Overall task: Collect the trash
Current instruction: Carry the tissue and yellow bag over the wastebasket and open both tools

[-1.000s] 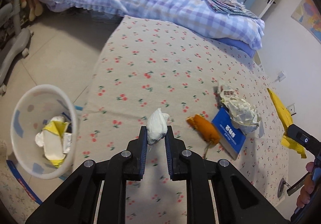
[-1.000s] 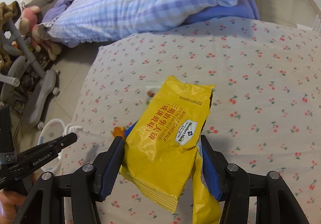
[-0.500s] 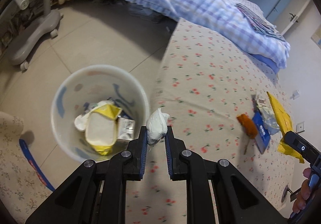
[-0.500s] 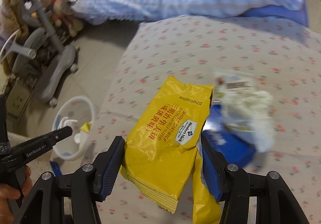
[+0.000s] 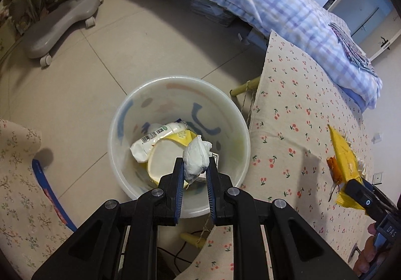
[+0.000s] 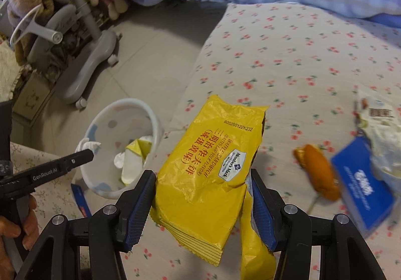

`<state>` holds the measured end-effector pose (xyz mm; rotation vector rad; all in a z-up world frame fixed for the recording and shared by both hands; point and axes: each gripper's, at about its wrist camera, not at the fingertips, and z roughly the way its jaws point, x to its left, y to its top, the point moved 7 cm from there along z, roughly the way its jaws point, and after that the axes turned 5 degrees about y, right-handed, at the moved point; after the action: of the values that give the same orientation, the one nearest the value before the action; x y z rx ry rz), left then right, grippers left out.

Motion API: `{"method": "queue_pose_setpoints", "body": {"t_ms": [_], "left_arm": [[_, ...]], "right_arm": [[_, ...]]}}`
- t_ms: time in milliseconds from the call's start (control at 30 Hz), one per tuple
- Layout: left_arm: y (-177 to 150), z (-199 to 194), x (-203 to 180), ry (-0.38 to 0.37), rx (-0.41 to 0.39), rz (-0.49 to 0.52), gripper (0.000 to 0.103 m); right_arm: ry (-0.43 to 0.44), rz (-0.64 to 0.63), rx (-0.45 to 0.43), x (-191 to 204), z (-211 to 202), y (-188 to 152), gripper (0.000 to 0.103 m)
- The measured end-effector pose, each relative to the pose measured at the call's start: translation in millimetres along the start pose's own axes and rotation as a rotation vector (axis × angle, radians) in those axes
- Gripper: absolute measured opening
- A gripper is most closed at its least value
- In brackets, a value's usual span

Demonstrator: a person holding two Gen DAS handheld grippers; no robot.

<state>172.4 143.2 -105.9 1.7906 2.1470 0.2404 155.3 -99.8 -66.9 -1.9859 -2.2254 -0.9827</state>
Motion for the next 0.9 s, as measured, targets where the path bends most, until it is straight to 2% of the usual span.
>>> {"method": "queue_pose_setpoints", "body": {"t_ms": [67, 100, 133, 200, 233, 333, 433, 833, 867, 900], "left_arm": [[4, -1, 3, 0.001, -0.004, -0.001, 0.029], [5, -2, 7, 0.027, -0.007, -0.008, 0.044], [7, -4, 9, 0.042, -0.017, -0.011, 0.063], [8, -8, 17, 0.095, -0.038, -0.016, 0.082], [7, -10, 23, 0.126, -0.047, -0.021, 0.085], [5, -15, 41, 0.194, -0.061, -0.039, 0.09], [2, -19, 60, 0.249, -0.065, -0.054, 0.091], [-1, -30, 111, 0.263, -0.071, -0.133, 0.092], [-2, -30, 114, 0.265, -0.071, -0.136, 0.092], [-2, -30, 116, 0.267, -0.069, -0.139, 0.092]], "right_arm": [[0.005, -0.004, 0.005, 5, 7, 1, 0.063], [0.008, -0.006, 0.007, 7, 11, 1, 0.063], [0.012, -0.008, 0.008, 10, 14, 2, 0.063], [0.021, -0.013, 0.012, 15, 20, 3, 0.063], [0.025, -0.016, 0.014, 18, 23, 3, 0.063], [0.038, -0.027, 0.024, 27, 32, 4, 0.063], [0.046, -0.042, 0.029, 37, 41, 5, 0.063], [0.122, -0.059, 0.061, 76, 95, 10, 0.064], [0.136, -0.058, 0.057, 79, 97, 11, 0.065], [0.165, -0.057, 0.044, 83, 99, 13, 0.072]]}}
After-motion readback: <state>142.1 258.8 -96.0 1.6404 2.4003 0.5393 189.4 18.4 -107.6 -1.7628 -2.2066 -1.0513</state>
